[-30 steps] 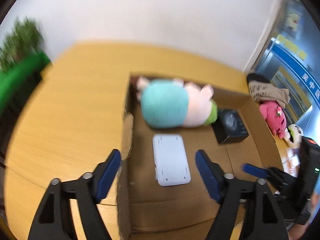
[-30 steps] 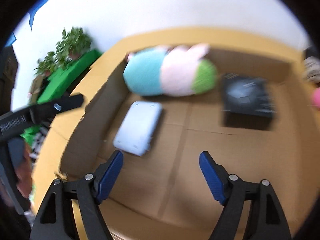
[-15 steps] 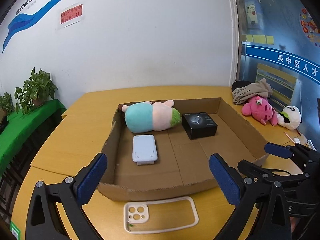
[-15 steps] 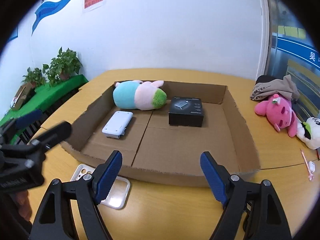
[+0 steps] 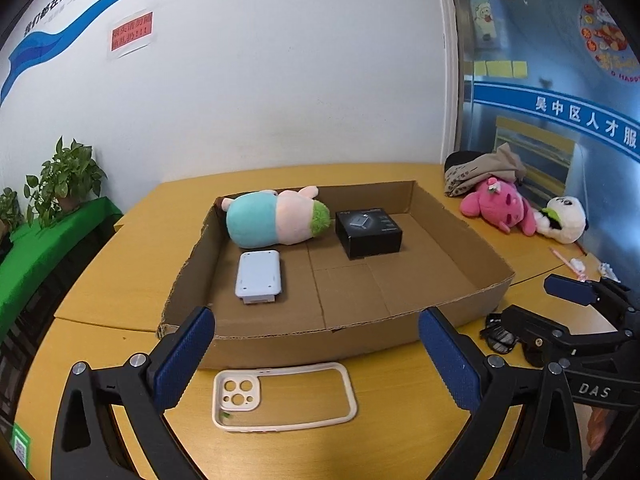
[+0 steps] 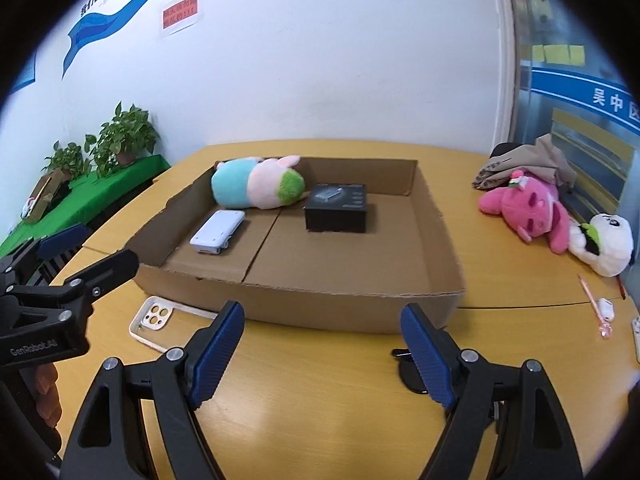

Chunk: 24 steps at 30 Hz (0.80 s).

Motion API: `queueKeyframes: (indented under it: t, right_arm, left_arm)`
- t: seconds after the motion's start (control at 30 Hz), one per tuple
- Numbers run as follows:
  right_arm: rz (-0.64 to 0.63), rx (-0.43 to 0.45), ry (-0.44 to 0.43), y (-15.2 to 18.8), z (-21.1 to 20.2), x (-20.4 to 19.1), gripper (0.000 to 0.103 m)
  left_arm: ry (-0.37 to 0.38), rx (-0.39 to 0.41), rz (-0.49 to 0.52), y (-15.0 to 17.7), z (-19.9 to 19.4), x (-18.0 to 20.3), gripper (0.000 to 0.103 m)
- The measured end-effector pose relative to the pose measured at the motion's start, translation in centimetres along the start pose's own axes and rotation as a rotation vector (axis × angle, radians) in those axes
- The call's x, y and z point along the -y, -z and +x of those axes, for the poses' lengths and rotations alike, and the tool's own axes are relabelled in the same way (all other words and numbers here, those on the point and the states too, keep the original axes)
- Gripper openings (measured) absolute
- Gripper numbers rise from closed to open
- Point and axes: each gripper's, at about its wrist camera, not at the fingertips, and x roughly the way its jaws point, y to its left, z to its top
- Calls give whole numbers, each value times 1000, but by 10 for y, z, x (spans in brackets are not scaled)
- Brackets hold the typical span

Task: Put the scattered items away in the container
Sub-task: 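Withdraw both grippers and move toward the clear phone case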

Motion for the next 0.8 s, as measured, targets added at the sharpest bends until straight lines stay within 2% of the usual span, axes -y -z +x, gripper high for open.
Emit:
queueKeyframes:
  t: [0.13, 0.43, 0.57, 0.8]
  right_arm:
    - [-6, 13, 23, 0, -4, -6, 80]
    - [-77, -14, 1, 1, -2, -36, 80]
    - [-77, -7, -18, 0, -3, -39, 80]
    - [-55, -15, -15, 5, -4, -31, 80]
  left_arm:
    - [21, 11, -6, 2, -5, -1, 103]
    - [28, -23, -84, 19, -7, -27, 103]
    - [11, -30, -97, 21, -7, -29, 103]
    - [23, -44, -101, 26, 0, -21, 103]
